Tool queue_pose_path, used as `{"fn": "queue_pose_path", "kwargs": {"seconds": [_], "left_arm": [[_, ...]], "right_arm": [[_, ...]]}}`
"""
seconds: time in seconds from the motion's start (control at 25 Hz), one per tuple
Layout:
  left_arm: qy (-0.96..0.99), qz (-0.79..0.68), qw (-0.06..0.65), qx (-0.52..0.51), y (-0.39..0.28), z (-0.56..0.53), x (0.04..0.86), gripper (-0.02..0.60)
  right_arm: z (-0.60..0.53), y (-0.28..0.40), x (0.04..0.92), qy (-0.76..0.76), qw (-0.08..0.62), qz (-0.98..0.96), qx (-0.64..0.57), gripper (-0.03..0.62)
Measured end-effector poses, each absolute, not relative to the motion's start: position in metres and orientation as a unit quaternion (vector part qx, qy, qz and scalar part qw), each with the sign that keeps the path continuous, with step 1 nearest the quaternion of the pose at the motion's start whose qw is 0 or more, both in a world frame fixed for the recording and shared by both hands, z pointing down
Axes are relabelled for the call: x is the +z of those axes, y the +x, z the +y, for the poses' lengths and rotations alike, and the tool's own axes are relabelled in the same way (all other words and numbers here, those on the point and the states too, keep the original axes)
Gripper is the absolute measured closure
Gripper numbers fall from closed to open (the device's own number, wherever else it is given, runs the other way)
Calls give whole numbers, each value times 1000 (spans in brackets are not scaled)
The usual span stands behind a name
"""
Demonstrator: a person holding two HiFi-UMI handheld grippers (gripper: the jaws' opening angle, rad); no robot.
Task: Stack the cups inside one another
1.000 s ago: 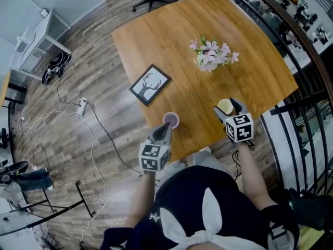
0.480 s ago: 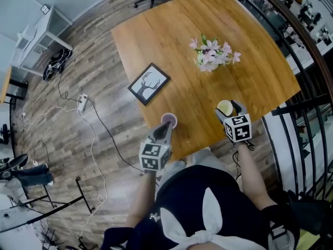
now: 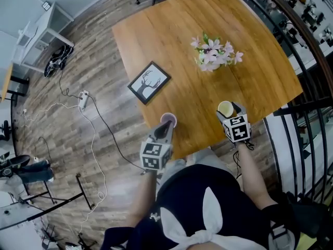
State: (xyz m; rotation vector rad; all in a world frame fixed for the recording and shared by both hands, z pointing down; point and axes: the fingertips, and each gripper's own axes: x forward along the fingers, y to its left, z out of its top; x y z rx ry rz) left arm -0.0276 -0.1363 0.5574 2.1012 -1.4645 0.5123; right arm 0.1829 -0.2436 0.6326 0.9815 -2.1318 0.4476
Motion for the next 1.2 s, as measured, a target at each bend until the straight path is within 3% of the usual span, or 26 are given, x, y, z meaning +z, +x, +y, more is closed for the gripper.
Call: {"fn": "queue_pose_path", "kwargs": {"seconds": [1.2], "left_arm": [[773, -545, 264, 188, -30, -128, 557, 561]], "right_arm": [[-247, 186, 635, 393, 364, -827, 172, 267]]}}
